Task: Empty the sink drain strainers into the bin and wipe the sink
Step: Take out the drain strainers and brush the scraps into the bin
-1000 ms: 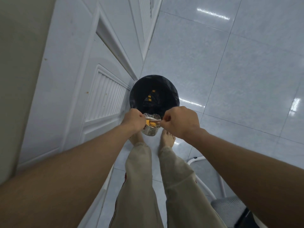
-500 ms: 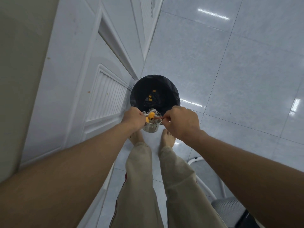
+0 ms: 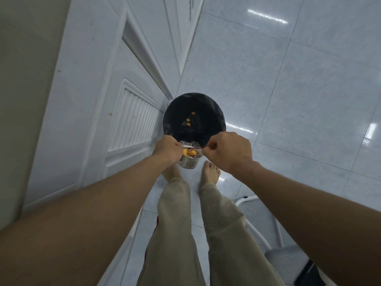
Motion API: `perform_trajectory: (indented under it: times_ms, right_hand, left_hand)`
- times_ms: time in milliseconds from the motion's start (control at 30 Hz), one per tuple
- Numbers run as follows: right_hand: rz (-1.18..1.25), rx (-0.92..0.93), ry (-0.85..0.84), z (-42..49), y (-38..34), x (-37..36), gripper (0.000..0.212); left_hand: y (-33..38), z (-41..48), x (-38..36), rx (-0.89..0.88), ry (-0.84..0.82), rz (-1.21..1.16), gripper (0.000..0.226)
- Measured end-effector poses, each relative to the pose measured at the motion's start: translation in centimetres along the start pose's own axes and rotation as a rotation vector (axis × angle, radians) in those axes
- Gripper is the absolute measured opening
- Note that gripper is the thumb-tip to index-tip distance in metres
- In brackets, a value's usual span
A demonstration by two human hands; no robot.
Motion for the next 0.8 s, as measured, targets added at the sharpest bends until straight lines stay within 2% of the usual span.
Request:
perform_trajectory:
  times_ms: [167, 300, 533, 800]
  right_hand:
    - [-0.116, 0.064, -0.177, 0.0, 0.1, -0.6, 0.026]
    - [-0.107, 0.041, -0.222, 0.1, 0.0, -1.0, 0.02]
    - [0.019, 0.028, -0.099, -0.1, 0.6, -0.8, 0.025]
    - [0.037, -0.029, 0.01, 0.2, 0.8, 0.5, 0.022]
  left_hand:
    - [0.2, -0.1, 0.1, -0.021, -0.015, -0.001, 0.029]
    - [0.3, -0.1, -0.1, -0.02, -0.025, -0.008, 0.035]
    - [0.4, 0.3, -0.2, -0.014, -0.027, -0.006, 0.033]
    - [0.9, 0.6, 0.1, 0.001, -0.023, -0.005, 0.032]
Point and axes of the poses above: each hand's wrist, its own z-axis towards the middle knuckle, its own x-axis out of the back of the hand, y = z × x, the point moved 2 cm from there along z, towards the middle knuckle, and after that the axes turned 13 degrees about z, right-handed, at the moved point
